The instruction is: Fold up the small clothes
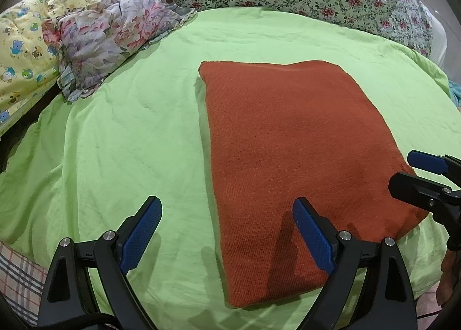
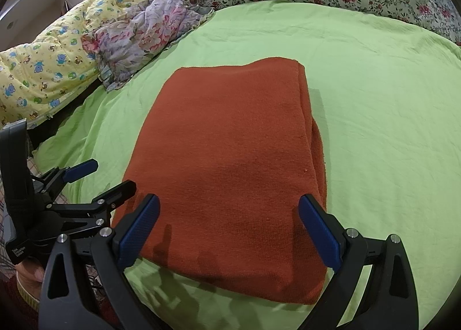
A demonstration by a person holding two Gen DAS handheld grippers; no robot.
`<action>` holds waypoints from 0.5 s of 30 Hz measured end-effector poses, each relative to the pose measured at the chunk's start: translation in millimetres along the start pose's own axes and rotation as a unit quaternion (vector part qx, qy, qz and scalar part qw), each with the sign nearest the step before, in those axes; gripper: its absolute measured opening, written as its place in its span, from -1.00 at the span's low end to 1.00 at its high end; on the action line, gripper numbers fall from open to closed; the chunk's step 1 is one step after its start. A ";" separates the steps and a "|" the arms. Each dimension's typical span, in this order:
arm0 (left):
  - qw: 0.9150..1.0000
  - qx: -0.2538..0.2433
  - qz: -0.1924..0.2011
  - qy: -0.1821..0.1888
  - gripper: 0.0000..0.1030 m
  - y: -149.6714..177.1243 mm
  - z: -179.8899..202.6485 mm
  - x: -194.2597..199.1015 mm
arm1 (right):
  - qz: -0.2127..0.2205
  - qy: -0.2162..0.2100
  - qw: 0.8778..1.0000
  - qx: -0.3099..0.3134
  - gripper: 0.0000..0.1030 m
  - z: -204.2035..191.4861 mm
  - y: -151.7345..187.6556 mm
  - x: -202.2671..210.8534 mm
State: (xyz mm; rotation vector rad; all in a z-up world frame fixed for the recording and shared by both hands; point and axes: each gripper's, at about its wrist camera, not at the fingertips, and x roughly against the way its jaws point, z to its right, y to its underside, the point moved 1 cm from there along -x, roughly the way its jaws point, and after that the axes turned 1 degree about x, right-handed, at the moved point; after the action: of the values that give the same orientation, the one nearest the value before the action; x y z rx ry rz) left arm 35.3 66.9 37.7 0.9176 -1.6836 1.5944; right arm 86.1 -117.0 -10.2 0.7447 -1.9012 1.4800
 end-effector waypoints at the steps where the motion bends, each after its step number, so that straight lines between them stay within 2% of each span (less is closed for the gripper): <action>1: 1.000 0.000 0.000 0.000 0.80 0.2 0.3 0.4 | 0.000 0.000 1.000 0.000 0.88 -0.5 -0.6 0.4; 15: 1.000 -0.003 0.014 -0.004 0.80 -1.3 1.4 5.6 | 0.003 -0.002 1.000 -0.003 0.88 0.0 -4.2 3.1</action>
State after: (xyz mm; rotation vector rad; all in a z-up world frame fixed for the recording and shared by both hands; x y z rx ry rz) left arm 33.3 65.1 42.9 0.9033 -1.7120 1.6056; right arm 87.2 -118.1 -5.2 0.7393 -1.9111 1.4783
